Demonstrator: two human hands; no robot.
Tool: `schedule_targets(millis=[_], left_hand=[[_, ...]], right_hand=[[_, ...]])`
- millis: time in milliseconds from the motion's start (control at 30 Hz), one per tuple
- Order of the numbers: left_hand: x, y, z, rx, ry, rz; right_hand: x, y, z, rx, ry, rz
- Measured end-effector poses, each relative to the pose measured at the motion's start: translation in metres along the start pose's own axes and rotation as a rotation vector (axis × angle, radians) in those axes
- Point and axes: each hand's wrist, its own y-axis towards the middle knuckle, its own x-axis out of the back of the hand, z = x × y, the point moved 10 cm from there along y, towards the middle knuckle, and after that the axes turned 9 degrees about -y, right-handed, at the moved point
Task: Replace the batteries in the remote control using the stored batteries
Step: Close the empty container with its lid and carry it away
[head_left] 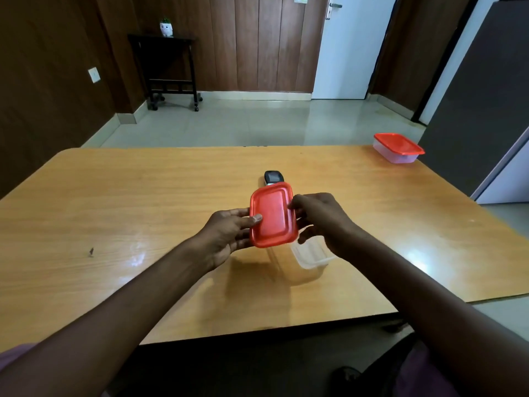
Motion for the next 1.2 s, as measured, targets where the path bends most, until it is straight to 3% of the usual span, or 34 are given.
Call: schedule_targets(millis=[133, 267, 433, 600, 967, 1200], left_hand=[[-0.001, -0.001, 0.016, 0.06, 0.064, -0.007], [-0.015, -0.002, 0.029, 0.092, 0.055, 0.038], [-0.018, -0.005, 0.036, 0.115, 0.114, 0.04], [0.002, -0.009, 0.021, 0.074, 0.129, -0.03], [0.016, -0.016, 0.013, 0.06, 0.162, -0.069], [0.021, -0.014, -0.008, -0.02, 0.233, -0.078]], right_hand=[[0.021, 0.002, -0.003, 0.078, -0.749, -0.222], [0.023, 0.002, -0.004, 0.054, -0.907, -0.249], [0.016, 0.005, -0.003, 0.064, -0.862, -0.194], [0.008, 0.008, -0.009, 0.016, -0.612, -0.149], [-0.015, 0.017, -0.014, -0.071, -0.39, 0.026], [-0.018, 0.016, -0.013, -0.099, -0.08, 0.144]])
